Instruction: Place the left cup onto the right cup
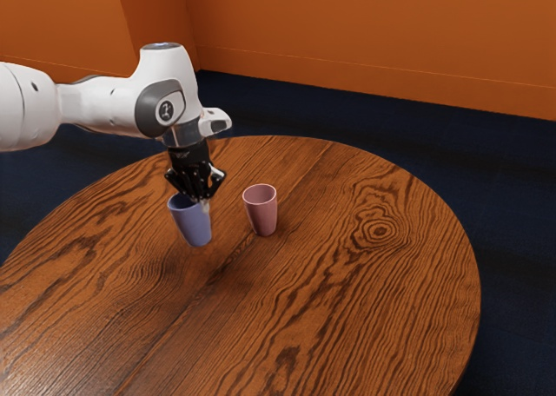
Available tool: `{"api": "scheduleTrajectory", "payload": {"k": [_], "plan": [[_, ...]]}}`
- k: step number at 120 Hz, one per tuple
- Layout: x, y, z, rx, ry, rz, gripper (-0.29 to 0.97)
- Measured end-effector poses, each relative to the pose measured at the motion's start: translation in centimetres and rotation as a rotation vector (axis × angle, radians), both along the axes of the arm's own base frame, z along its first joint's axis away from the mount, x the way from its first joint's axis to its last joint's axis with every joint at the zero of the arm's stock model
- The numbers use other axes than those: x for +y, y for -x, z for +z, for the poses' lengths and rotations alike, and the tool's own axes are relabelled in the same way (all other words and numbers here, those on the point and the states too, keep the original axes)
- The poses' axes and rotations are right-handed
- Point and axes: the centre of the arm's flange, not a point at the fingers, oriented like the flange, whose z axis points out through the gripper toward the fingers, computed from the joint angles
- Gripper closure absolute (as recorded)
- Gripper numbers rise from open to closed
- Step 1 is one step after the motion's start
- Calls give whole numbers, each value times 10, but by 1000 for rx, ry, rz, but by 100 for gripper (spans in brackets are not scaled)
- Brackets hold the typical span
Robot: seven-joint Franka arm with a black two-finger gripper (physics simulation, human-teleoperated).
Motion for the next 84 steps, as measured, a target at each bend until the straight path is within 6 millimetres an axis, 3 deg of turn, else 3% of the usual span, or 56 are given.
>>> {"api": "scheduleTrajectory", "payload": {"k": [33,52,84], "plan": [[-4,-14,42,-8,1,-12,78],[-7,-21,53,-10,-2,-25,78],[-14,-55,66,-2,-12,-58,79]]}}
